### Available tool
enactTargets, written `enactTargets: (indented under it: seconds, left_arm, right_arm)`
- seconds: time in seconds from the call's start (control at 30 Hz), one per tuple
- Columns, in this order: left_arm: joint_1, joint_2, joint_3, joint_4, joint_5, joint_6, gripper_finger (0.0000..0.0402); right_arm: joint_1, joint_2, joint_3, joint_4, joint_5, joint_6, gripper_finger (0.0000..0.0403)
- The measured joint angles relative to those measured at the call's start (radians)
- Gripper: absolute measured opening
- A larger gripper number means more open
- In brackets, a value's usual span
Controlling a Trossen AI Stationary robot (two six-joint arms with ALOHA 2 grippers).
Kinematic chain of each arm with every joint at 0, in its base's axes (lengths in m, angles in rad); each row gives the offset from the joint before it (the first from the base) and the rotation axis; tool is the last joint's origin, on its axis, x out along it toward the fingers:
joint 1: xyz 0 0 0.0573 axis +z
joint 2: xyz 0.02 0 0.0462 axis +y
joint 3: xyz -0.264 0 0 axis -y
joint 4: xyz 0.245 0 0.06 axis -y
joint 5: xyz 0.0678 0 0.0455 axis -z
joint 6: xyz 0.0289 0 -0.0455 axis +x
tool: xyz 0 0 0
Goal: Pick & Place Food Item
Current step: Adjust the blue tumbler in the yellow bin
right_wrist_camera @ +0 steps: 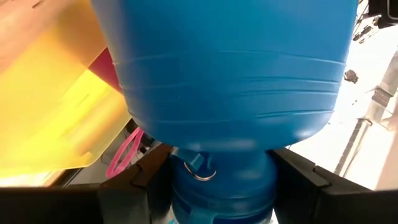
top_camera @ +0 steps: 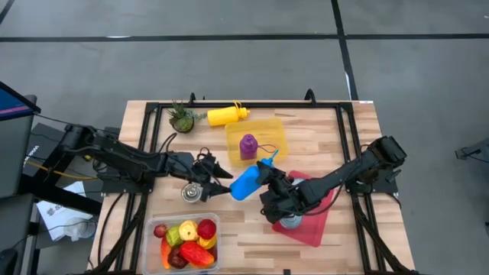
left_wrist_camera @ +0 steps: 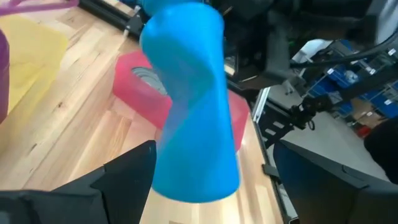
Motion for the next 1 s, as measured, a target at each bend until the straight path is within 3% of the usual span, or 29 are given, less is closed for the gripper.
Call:
enactTargets:
  seconds: [0.4, 0.77, 1.0]
  left_arm:
    - [-0.021, 0.026, 0.0, 0.068, 0.001, 0.057, 0.0318]
    - [0.021, 0.026, 0.0, 0.088, 0.166, 0.049, 0.0318]
    - [0.045, 0.026, 0.0, 0.082, 0.185, 0.022, 0.0318]
  right_arm:
    - [0.007, 0.0, 0.0, 0.009, -0.026, -0.001, 0.0195]
    - [0.013, 0.0, 0.0, 0.106, -0.119, -0.088, 0.0195]
    - [0.014, 0.0, 0.0, 0.179, -0.135, -0.171, 0.0195]
